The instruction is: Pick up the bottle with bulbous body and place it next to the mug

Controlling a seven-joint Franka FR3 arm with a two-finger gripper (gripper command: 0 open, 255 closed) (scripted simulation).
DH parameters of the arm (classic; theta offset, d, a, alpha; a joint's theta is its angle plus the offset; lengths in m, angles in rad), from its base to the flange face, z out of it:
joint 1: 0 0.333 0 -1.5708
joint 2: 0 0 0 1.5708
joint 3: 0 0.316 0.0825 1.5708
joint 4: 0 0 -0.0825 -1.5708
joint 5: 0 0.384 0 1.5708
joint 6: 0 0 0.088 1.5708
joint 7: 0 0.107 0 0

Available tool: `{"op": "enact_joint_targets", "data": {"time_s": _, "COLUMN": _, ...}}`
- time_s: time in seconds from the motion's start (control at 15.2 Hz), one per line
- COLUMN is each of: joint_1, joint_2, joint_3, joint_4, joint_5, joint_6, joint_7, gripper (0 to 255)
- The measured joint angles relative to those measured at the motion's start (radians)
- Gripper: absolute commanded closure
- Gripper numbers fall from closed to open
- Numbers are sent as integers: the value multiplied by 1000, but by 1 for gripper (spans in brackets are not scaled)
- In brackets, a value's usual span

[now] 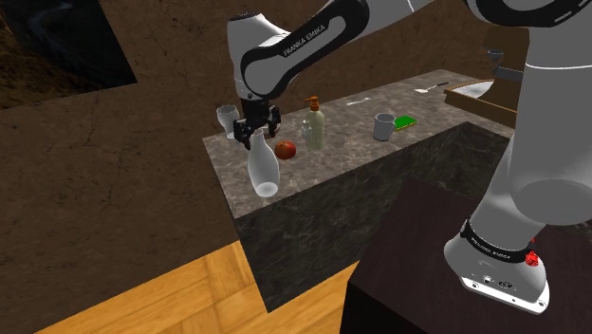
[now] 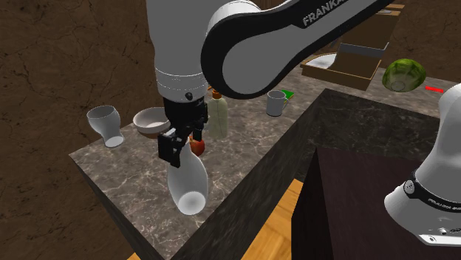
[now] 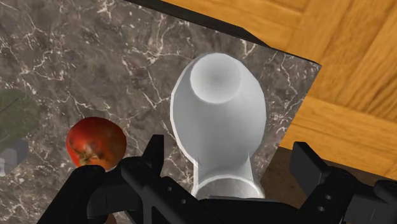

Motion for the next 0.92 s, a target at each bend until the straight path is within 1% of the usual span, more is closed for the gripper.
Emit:
{"op": "enact_joint_targets", "data": {"time_s": 0.2, "joint_1": 0, "joint_2": 0, "joint_3": 0, "joint_4": 0, "joint_5": 0, "joint_6": 1, "joint_7": 0, "gripper": 0}}
{"op": "enact_joint_targets", "data": {"time_s": 0.26, "joint_1": 0, "joint_2": 0, "joint_3": 0, "joint_4": 0, "joint_5": 0, "joint_6": 1, "joint_7": 0, "gripper": 255}}
{"op": "enact_joint_targets", "data": {"time_s": 0.92, "joint_1": 0, "joint_2": 0, "joint_3": 0, "joint_4": 0, "joint_5": 0, "joint_6": 1, "joint_7": 0, "gripper": 255}}
